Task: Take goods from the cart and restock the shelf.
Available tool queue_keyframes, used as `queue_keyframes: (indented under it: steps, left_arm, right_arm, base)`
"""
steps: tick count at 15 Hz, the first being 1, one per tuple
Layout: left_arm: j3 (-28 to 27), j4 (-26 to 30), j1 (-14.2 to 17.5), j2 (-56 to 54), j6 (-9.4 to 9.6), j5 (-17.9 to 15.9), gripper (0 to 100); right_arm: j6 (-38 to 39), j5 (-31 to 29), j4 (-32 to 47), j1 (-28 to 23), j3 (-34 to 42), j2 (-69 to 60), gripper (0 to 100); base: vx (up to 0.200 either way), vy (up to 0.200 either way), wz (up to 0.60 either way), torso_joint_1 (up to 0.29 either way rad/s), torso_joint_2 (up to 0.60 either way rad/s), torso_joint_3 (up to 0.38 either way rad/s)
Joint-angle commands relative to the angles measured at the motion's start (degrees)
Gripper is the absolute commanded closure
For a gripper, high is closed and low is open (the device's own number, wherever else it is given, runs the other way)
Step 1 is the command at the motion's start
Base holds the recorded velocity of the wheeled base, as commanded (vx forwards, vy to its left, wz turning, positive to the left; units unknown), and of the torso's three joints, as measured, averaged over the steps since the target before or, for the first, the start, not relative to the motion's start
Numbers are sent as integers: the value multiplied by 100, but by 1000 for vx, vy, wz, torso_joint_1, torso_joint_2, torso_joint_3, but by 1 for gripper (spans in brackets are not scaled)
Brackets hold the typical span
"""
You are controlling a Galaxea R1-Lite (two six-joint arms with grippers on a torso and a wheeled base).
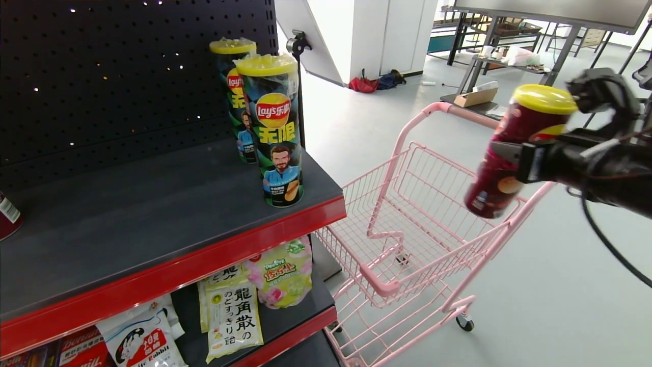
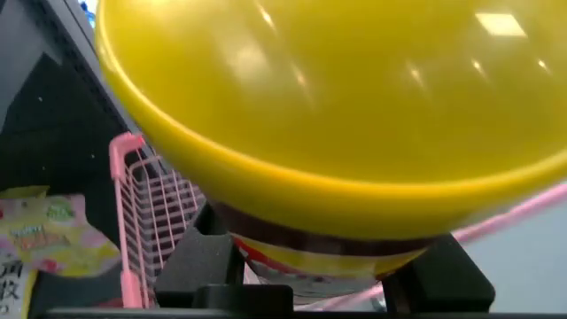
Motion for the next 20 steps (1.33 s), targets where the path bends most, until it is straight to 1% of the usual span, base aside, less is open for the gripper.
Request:
queue_keyframes:
  steps: [1, 2, 3, 4, 5, 8, 14, 18, 20]
  left_arm:
    - [1, -1, 2, 5, 0, -4, 0]
    - [1, -1, 2, 5, 0, -4, 0]
    - [1, -1, 2, 5, 0, -4, 0]
    - [1, -1, 2, 5, 0, -4, 0]
    - [1, -1, 2, 5, 0, -4, 0]
    - [1, -9, 2, 5, 0, -4, 0]
    - [1, -1, 2, 5, 0, -12, 0]
    - [1, -1, 2, 5, -9, -12, 0]
    - [1, -1, 2, 5, -9, -12, 0]
  right_arm:
    - [-127, -223, 1519, -803, 1735, -3122, 100]
    - [-224, -214, 1915, -1225, 1814, -3579, 100]
    - [-285, -197, 2099, -1471, 1884, -3790, 100]
    - [-329, -188, 2170, -1691, 2016, -4001, 100]
    - [-329, -188, 2187, -1753, 2157, -4194, 100]
    - [-426, -197, 2196, -1753, 2579, -4590, 100]
    - [-558, -170, 2187, -1726, 2561, -4555, 100]
    - [-601, -162, 2187, -1709, 2570, -4475, 100]
    - [-610, -21, 2187, -1709, 2552, -4475, 100]
  base:
    - [0, 0, 0, 0, 0, 0]
    - [0, 0, 0, 0, 0, 0]
    - [0, 0, 0, 0, 0, 0]
    - [0, 0, 0, 0, 0, 0]
    - [0, 0, 0, 0, 0, 0]
    - [0, 0, 0, 36, -111, -68]
    - [0, 0, 0, 198, -525, -321]
    - [0, 0, 0, 173, -414, -246]
    - [0, 0, 0, 154, -381, -227]
